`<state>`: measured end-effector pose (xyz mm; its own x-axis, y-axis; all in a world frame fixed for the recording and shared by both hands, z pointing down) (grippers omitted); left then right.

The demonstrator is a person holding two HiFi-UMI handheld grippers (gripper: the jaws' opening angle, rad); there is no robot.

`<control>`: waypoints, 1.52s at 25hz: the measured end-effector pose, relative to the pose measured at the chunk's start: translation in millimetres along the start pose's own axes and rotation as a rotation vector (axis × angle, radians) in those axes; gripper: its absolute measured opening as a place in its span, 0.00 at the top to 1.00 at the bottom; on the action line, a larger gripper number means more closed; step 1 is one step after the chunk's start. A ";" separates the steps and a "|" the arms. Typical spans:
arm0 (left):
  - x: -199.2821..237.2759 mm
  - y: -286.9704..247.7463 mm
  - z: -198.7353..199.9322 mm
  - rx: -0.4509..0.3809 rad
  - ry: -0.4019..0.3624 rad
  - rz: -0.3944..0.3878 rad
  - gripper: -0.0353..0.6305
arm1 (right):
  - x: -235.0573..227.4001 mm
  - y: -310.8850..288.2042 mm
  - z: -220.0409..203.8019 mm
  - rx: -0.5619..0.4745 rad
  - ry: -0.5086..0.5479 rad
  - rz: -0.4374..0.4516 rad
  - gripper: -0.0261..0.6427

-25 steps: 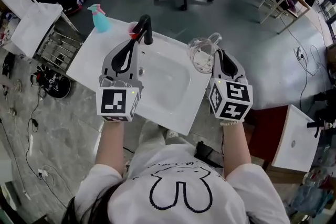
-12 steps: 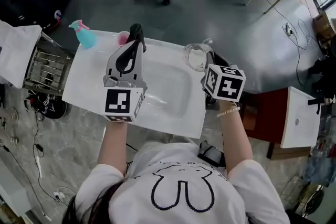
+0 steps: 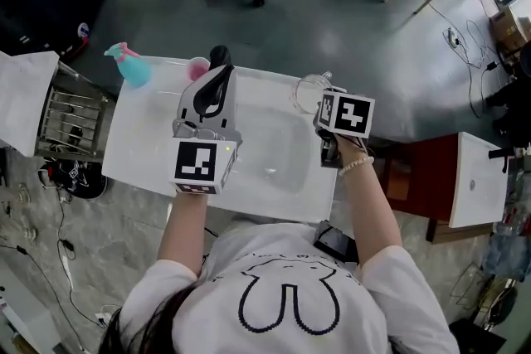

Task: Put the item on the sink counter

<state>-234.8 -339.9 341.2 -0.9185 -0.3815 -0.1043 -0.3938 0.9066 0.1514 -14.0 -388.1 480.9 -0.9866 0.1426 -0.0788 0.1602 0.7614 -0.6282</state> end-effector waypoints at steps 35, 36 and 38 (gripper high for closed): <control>14.9 -12.8 -37.8 0.032 0.104 -0.111 0.93 | -1.5 -58.1 -36.9 0.128 -0.145 -0.144 0.90; 14.6 -13.0 -38.6 0.031 0.110 -0.116 0.93 | -1.1 -58.1 -36.2 0.119 -0.141 -0.141 0.90; 14.1 -13.1 -39.8 0.028 0.119 -0.123 0.93 | -0.1 -57.6 -32.8 0.089 -0.138 -0.122 0.90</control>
<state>-244.1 -364.4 376.9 -0.8620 -0.5069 -0.0026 -0.5037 0.8559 0.1169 -22.1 -411.2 542.4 -0.9942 -0.0397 -0.0999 0.0426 0.7080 -0.7050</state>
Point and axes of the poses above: the fingertips, and each gripper's own axes: y backward along the fingers, x to its left, z out of its top, the point moved 2 cm from there along y, backward along the fingers, and after that the axes turned 9 degrees about -x, right-handed, at the moved point
